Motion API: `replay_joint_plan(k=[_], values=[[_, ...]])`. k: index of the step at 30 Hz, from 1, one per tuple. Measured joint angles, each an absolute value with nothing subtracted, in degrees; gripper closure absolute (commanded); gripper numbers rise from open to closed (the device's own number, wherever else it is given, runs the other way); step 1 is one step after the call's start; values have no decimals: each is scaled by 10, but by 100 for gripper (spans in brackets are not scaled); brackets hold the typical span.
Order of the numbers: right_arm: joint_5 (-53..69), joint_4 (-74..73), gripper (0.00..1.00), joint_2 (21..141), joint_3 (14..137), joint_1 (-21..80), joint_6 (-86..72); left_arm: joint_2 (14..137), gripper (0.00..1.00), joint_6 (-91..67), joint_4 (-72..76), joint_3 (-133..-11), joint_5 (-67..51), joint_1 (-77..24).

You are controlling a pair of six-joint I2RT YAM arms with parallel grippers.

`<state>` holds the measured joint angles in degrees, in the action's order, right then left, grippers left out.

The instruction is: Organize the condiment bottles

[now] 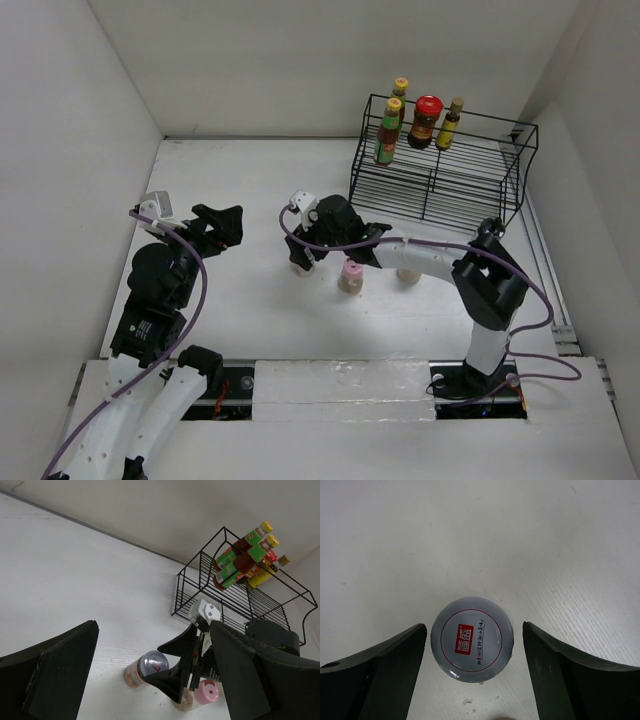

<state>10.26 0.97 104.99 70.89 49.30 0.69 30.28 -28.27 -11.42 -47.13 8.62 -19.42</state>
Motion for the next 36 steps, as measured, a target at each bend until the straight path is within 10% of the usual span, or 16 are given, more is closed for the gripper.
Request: replay_joint_plan(k=[11, 15, 18, 36], values=[[103, 4, 11, 1046, 714, 492, 2, 302, 11, -283, -114, -471, 86, -194], [103, 2, 21, 1046, 707, 492, 1, 302, 11, -283, -114, -471, 86, -194], [100, 2, 49, 1047, 705, 492, 0, 302, 11, -283, -114, -471, 86, -194], [89, -5, 54, 775, 688, 372, -3, 302, 11, -283, -114, -471, 86, -194]])
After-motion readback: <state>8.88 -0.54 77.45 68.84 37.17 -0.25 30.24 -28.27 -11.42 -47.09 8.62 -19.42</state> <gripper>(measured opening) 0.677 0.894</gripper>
